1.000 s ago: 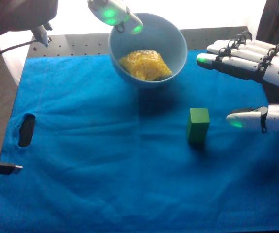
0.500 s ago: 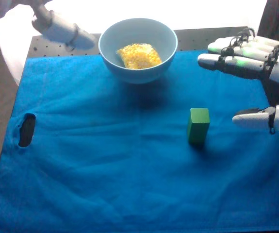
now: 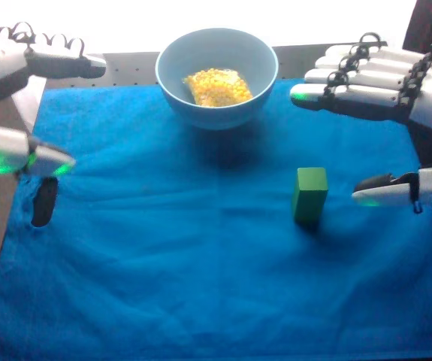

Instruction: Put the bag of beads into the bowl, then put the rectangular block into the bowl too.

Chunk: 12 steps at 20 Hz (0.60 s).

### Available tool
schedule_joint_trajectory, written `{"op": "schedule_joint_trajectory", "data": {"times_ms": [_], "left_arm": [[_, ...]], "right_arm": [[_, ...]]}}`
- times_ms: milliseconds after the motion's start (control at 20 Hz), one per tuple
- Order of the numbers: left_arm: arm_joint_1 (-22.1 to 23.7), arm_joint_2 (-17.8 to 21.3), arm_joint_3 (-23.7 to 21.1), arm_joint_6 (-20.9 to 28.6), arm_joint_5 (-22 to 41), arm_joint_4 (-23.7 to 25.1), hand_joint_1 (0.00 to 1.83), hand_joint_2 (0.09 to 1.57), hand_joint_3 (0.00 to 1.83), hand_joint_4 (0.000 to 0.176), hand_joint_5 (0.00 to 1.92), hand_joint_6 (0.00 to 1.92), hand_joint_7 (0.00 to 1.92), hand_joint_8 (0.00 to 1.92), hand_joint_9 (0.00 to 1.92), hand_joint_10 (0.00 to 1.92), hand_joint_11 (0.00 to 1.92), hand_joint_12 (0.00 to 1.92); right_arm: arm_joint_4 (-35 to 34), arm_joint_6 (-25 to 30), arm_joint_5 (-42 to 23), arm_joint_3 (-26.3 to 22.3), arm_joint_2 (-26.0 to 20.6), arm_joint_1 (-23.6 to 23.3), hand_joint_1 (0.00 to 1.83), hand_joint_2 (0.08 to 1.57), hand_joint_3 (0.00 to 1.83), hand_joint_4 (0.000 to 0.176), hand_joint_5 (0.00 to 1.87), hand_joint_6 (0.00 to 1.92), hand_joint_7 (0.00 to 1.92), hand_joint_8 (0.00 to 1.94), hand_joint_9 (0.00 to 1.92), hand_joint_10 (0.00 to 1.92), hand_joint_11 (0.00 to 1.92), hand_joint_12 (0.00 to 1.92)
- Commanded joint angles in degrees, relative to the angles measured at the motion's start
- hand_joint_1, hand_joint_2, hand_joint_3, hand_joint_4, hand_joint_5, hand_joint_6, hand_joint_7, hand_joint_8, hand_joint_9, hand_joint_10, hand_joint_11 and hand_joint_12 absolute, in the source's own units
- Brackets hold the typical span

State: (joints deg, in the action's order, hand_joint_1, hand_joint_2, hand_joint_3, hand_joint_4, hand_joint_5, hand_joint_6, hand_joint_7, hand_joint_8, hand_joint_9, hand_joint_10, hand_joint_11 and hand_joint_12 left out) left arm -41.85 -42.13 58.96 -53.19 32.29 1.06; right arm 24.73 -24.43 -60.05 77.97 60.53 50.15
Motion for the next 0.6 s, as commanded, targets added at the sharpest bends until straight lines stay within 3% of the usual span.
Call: {"op": "schedule_joint_trajectory", "data": {"times_ms": [0,50,100,150,250,350,400,500,550], "left_arm": [[-0.87,0.81,-0.99,-1.24,11.06,-2.4,1.04,0.97,0.0,0.053,0.22,0.0,0.08,0.0,0.01,0.0,0.0,0.13],[-3.48,1.25,-2.21,-1.43,13.98,-4.1,1.06,0.97,0.0,0.041,0.21,0.0,0.07,0.0,0.01,0.0,0.0,0.13],[-4.37,1.25,-2.57,-1.42,14.98,-4.68,1.05,0.97,0.0,0.037,0.2,0.0,0.07,0.0,0.01,0.0,0.0,0.18],[-5.34,1.23,-2.93,-1.42,16.08,-5.14,1.08,0.97,0.0,0.03,0.2,0.0,0.06,0.0,0.0,0.0,0.0,0.09],[-6.14,0.9,-3.14,-1.42,16.75,-6.04,1.12,0.97,0.0,0.039,0.19,0.0,0.05,0.0,0.0,0.0,0.0,0.0],[-6.47,0.63,-3.14,-1.41,16.8,-6.33,1.1,0.99,0.01,0.05,0.18,0.0,0.03,0.0,0.0,0.0,0.0,0.0],[-6.62,0.45,-3.14,-1.41,16.76,-6.37,1.08,1.0,0.01,0.051,0.17,0.0,0.04,0.0,0.0,0.0,0.0,0.0],[-6.64,0.3,-3.13,-1.41,16.42,-6.38,1.08,1.0,0.01,0.024,0.17,0.0,0.05,0.01,0.0,0.0,0.0,0.0],[-6.66,0.29,-3.13,-1.41,16.31,-6.47,1.06,1.01,0.01,0.015,0.17,0.0,0.05,0.01,0.0,0.0,0.0,0.0]], "right_arm": [[-2.64,0.03,-6.11,0.25,0.75,-1.05,0.37,1.24,0.01,0.126,0.09,0.0,0.19,0.0,0.15,0.0,0.1,0.12],[-2.99,0.03,-6.1,0.47,1.68,-1.07,0.25,1.28,0.0,0.119,0.09,0.0,0.22,0.0,0.21,0.01,0.13,0.16],[-3.19,0.03,-6.1,0.52,2.13,-1.07,0.2,1.27,0.0,0.13,0.09,0.0,0.23,0.0,0.23,0.0,0.13,0.24],[-3.78,0.03,-6.1,0.51,2.88,-1.06,0.13,1.25,0.0,0.142,0.1,0.0,0.23,0.0,0.26,0.01,0.19,0.28],[-5.45,0.03,-6.14,0.53,3.93,-1.05,0.11,1.23,0.0,0.133,0.1,0.0,0.21,0.0,0.26,0.01,0.24,0.32],[-5.81,0.03,-6.15,0.65,4.91,-1.05,0.12,1.22,0.0,0.14,0.11,0.0,0.24,0.01,0.28,0.01,0.26,0.34],[-5.8,0.03,-6.13,0.72,5.24,-1.04,0.11,1.2,0.0,0.153,0.08,0.0,0.24,0.01,0.27,0.01,0.24,0.33],[-5.67,0.03,-6.07,0.83,5.51,-1.01,0.14,1.2,0.0,0.133,0.09,0.01,0.2,0.0,0.27,0.0,0.23,0.33],[-5.45,0.03,-5.96,0.94,5.62,-1.01,0.14,1.2,0.0,0.132,0.09,0.0,0.18,0.0,0.26,0.0,0.22,0.33]]}}
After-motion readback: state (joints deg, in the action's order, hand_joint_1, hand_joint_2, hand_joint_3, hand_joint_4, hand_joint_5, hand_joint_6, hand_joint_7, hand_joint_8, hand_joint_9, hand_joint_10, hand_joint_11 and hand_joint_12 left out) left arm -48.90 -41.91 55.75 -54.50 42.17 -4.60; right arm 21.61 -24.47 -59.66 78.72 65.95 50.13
